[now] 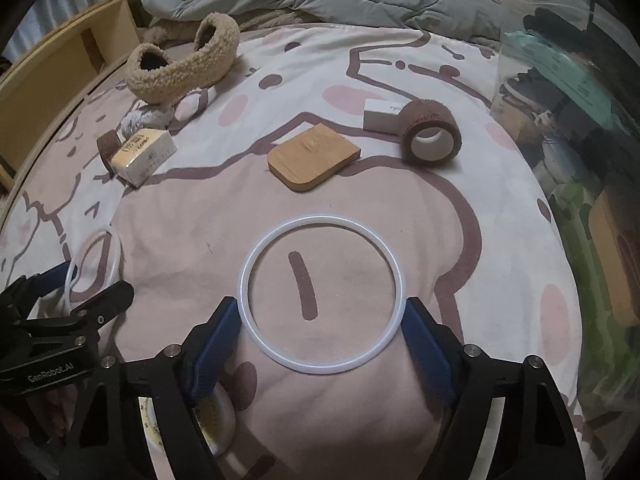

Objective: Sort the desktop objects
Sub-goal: 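Grasp the white ring with the left gripper from the right gripper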

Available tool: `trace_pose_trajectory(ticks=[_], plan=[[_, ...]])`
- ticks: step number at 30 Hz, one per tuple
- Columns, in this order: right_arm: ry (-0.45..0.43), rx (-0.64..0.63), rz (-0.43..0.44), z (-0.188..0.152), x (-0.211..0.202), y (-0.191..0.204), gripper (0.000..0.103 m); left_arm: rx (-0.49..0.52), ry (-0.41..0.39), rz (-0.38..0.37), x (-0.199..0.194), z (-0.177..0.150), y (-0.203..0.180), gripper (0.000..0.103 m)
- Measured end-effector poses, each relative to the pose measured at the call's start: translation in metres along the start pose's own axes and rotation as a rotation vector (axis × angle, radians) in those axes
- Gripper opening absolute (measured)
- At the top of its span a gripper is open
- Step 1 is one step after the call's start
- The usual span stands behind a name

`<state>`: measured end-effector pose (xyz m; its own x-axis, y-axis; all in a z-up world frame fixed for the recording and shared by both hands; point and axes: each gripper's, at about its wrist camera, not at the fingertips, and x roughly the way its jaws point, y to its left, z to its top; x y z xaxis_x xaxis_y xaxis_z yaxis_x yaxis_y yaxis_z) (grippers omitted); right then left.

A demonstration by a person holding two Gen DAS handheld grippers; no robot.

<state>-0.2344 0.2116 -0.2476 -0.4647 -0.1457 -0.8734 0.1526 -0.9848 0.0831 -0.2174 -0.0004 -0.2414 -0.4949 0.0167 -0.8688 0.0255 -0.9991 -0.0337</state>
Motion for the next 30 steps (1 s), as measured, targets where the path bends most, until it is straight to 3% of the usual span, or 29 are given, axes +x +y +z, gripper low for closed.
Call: trace_pose_trajectory(ticks=[14, 18, 20, 25, 30], plan=[[-0.056, -0.058, 0.06, 0.005, -0.004, 0.025, 0.082, -0.038, 0.006, -0.044, -0.005, 0.003, 0.002, 0.102], [-0.069, -0.085, 0.075, 0.01, 0.001, 0.035, 0.082, -0.048, 0.003, -0.03, -0.007, 0.003, 0.004, 0.093], [-0.054, -0.109, 0.039, 0.01, 0.009, 0.038, 0.082, -0.044, 0.0, -0.02, -0.007, 0.002, 0.005, 0.091], [-0.032, -0.086, -0.023, 0.009, 0.015, 0.025, 0.082, -0.022, -0.008, 0.008, -0.008, 0.0, 0.004, 0.085], [-0.012, 0.012, -0.007, 0.008, 0.013, -0.008, 0.082, -0.062, -0.019, 0.027, -0.008, 0.001, 0.015, 0.083]])
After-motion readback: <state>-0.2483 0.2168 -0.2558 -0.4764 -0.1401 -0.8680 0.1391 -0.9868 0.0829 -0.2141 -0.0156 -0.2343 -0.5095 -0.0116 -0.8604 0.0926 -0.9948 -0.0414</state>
